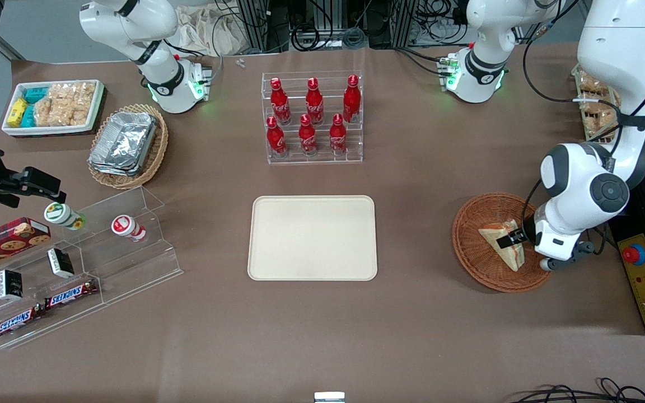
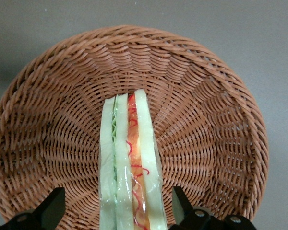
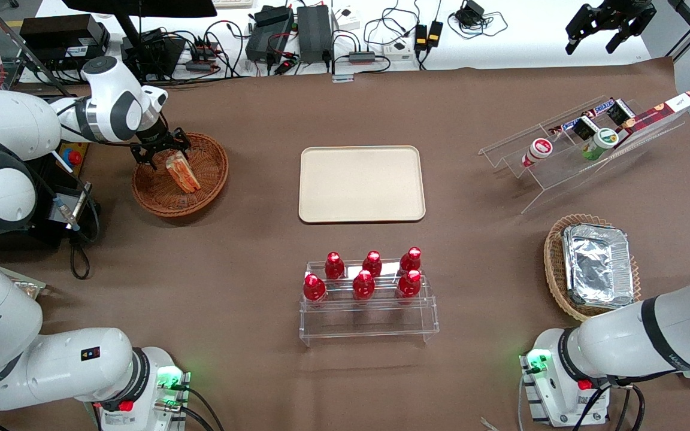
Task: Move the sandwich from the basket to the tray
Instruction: 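Close the left gripper on the triangular sandwich's edge, then lift the sandwich up out of the basket with the left gripper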
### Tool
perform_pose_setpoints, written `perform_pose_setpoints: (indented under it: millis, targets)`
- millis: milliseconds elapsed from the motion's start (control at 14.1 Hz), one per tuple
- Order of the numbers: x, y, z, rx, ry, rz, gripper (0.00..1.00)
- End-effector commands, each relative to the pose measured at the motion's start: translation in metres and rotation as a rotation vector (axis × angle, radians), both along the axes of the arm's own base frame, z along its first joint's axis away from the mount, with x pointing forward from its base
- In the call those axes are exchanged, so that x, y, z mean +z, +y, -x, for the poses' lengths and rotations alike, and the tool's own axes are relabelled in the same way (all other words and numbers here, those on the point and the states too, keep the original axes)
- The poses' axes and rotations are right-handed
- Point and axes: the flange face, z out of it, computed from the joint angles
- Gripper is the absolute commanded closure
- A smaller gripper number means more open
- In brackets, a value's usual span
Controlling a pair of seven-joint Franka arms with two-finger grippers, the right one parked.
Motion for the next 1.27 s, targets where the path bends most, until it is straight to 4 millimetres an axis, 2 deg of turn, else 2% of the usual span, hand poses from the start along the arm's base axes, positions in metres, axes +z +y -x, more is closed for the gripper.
perform_pose_setpoints:
  millis: [0,142,212,283,354,425,637,850,991,1204]
  targets:
    - [-0.016,-0.007,0.001,0.086,-0.020,0.010,0.00]
    - [-0.022,-0.011,0.000,0.096,-0.015,0.013,0.01]
    - [-0.021,-0.011,-0.001,0.097,-0.018,0.013,0.12]
    - [-0.021,-0.011,-0.001,0.097,-0.018,0.013,0.39]
    - [-0.021,-0.013,-0.001,0.091,-0.018,0.010,0.74]
    - [-0.021,-0.017,0.000,0.091,-0.018,0.009,0.97]
    - [-0.017,-0.029,0.000,0.065,-0.023,0.003,1.00]
    - [0.006,-0.028,0.002,0.052,-0.006,-0.012,1.00]
    - [0.035,-0.025,0.005,0.042,0.018,-0.028,1.00]
    - [0.113,-0.022,0.000,-0.005,0.099,-0.055,1.00]
